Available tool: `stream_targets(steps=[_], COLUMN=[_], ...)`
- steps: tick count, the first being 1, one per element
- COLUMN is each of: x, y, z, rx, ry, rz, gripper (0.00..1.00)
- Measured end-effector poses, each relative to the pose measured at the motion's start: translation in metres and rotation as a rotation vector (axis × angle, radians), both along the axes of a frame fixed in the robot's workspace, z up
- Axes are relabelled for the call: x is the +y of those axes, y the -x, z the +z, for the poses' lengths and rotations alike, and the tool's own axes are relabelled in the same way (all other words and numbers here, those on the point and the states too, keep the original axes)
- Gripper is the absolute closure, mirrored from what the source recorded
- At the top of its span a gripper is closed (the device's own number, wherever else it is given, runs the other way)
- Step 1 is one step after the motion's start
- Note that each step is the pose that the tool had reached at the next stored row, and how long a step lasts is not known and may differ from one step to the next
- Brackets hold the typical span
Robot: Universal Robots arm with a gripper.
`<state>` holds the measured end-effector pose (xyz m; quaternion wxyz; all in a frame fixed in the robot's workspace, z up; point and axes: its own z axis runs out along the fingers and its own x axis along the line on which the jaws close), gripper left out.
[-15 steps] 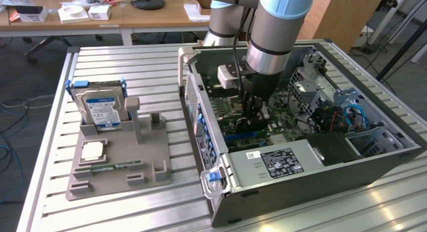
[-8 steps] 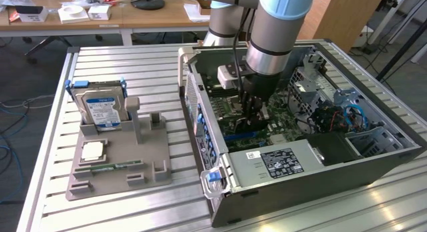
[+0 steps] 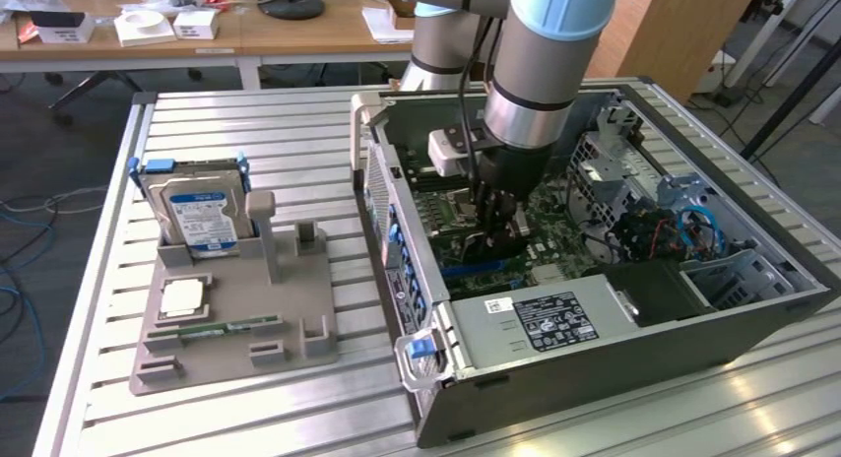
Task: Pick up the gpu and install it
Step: 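Insert the gpu into the slot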
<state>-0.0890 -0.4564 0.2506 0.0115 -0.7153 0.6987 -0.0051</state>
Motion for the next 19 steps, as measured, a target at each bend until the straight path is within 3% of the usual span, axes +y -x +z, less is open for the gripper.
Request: stream_targets(steps=[19], x=[0.0], y=[0.0001], z=[0.0006], rx=[0.0002], ry=[-0.0002], rz=[0.0], gripper=[0.74])
